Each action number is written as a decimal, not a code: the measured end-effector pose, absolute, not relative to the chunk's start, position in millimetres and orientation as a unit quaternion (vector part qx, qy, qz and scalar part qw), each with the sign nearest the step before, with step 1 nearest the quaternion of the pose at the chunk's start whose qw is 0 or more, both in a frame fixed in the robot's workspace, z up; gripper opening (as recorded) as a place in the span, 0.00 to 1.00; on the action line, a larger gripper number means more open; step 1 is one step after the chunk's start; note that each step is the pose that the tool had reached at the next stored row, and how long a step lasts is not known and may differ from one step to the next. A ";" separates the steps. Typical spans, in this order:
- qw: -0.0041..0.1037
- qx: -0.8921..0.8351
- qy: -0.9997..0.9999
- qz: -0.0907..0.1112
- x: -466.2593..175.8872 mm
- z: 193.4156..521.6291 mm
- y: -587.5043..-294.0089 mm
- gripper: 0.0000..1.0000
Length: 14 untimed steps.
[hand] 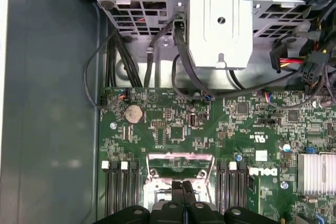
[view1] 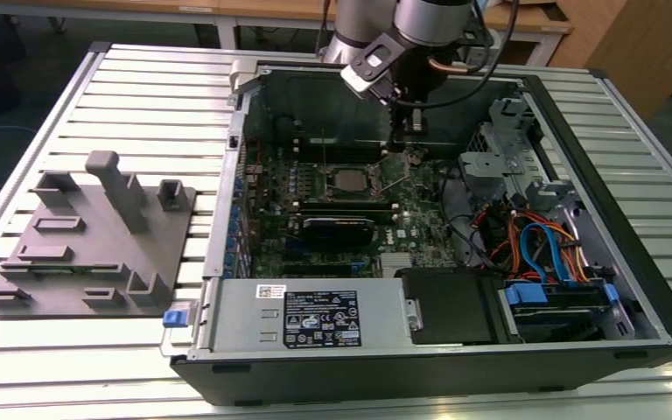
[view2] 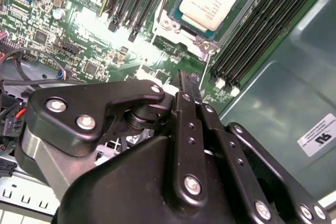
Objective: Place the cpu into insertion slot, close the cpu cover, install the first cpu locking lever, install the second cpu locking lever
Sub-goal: 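Close the cpu cover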
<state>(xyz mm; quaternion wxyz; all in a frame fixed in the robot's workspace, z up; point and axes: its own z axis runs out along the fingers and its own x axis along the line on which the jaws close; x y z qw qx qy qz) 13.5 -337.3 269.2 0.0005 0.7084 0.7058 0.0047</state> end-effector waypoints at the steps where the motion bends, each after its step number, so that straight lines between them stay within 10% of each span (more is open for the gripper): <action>1: 0.000 0.708 0.706 0.005 14.3 269.1 -337.3 0.10; 14: 0.000 0.708 0.706 0.005 16.3 268.2 -337.3 0.10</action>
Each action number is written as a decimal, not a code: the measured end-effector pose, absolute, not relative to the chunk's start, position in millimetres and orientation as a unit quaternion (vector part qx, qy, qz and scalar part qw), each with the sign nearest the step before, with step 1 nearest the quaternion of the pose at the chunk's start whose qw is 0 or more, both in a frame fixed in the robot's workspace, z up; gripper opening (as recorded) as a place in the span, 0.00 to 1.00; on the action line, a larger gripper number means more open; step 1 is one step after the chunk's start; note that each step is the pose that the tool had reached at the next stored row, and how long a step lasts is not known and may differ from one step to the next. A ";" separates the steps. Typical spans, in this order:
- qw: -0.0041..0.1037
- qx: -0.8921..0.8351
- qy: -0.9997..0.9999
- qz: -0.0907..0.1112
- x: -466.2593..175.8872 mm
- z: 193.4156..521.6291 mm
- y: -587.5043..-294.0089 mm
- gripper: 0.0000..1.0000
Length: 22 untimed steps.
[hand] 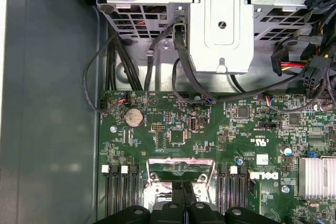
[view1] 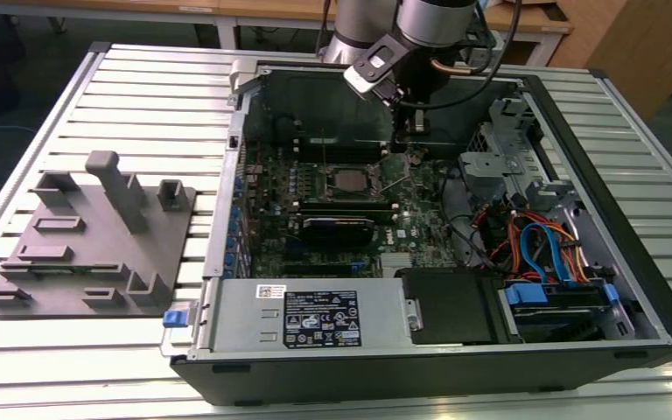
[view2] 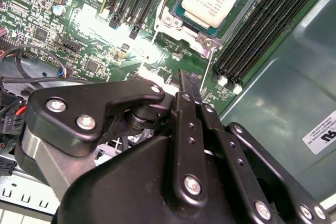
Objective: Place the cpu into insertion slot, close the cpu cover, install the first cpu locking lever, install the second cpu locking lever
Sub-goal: 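Close the cpu cover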
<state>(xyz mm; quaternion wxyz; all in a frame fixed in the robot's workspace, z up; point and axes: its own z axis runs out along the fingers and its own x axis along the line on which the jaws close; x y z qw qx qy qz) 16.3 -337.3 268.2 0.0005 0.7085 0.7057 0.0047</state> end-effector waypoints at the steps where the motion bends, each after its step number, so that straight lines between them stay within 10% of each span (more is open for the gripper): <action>1: 0.000 0.708 0.706 0.005 16.4 268.2 -337.3 0.10; 22: -0.001 0.709 0.705 0.003 50.4 261.3 -337.3 0.10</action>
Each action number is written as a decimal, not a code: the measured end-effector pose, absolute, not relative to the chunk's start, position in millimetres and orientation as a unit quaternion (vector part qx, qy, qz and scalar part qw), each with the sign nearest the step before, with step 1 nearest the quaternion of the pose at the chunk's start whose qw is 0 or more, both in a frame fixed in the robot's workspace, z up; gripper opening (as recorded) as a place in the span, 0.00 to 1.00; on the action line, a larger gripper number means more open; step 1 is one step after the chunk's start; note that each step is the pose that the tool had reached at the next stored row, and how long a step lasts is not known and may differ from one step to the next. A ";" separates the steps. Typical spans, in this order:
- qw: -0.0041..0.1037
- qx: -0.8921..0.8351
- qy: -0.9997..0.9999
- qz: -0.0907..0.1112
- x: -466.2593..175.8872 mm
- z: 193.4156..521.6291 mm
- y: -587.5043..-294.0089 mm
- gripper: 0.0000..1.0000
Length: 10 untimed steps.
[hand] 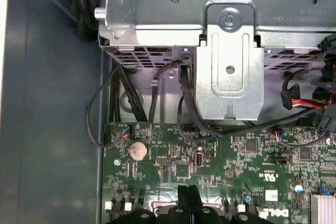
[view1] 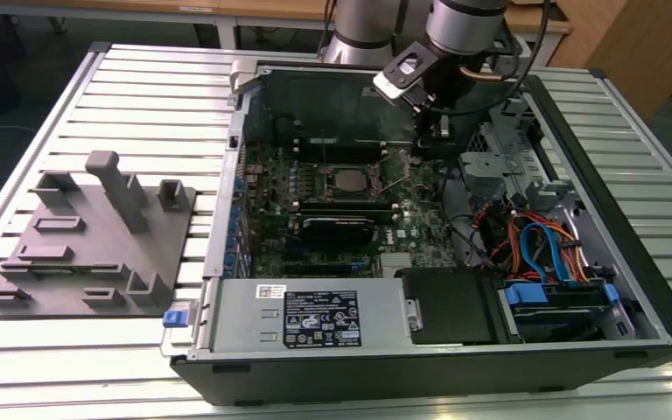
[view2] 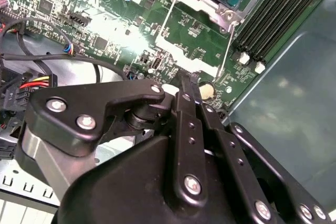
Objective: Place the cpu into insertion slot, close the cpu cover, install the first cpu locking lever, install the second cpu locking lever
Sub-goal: 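Close the cpu cover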
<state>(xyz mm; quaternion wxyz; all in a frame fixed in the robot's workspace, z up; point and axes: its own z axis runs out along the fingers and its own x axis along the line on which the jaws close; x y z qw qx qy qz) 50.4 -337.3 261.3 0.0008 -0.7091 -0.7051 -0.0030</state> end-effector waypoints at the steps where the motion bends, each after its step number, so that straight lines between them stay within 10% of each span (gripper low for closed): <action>1: 0.001 -0.709 -0.705 -0.003 51.3 260.5 -337.3 0.10; 10: 0.003 -0.709 -0.705 -0.001 58.1 252.0 -337.3 0.10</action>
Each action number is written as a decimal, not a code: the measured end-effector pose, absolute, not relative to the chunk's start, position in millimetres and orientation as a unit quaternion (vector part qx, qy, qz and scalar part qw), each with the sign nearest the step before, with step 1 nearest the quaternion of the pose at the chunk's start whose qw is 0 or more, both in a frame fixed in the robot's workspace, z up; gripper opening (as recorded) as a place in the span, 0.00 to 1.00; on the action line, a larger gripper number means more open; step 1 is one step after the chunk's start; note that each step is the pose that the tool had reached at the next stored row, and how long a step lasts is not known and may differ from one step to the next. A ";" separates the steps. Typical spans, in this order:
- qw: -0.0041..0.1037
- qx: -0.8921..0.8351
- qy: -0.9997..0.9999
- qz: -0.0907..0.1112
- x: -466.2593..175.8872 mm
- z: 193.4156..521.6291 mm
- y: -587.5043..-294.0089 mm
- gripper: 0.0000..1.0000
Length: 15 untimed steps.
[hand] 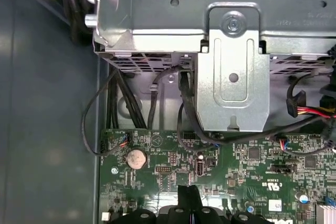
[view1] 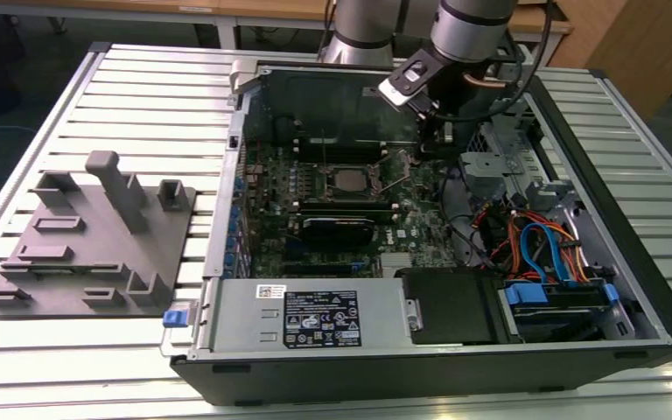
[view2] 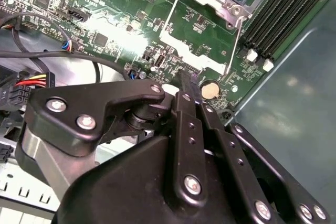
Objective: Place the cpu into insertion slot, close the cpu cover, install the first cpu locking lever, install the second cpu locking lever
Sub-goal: 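Close the cpu cover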
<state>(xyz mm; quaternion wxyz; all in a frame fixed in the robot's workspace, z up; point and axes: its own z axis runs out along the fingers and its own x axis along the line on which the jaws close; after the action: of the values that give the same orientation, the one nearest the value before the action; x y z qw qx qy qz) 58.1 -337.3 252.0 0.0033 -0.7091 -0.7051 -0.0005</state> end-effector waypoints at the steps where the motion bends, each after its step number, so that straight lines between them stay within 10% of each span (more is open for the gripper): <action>1: 0.004 -0.709 -0.705 0.000 58.3 250.6 -337.3 0.10; 15: 0.006 -0.709 -0.705 0.002 57.1 242.2 -337.2 0.10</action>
<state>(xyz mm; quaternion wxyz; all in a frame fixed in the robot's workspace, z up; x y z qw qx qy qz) 57.1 -337.2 242.2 0.0062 -0.7091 -0.7051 0.0022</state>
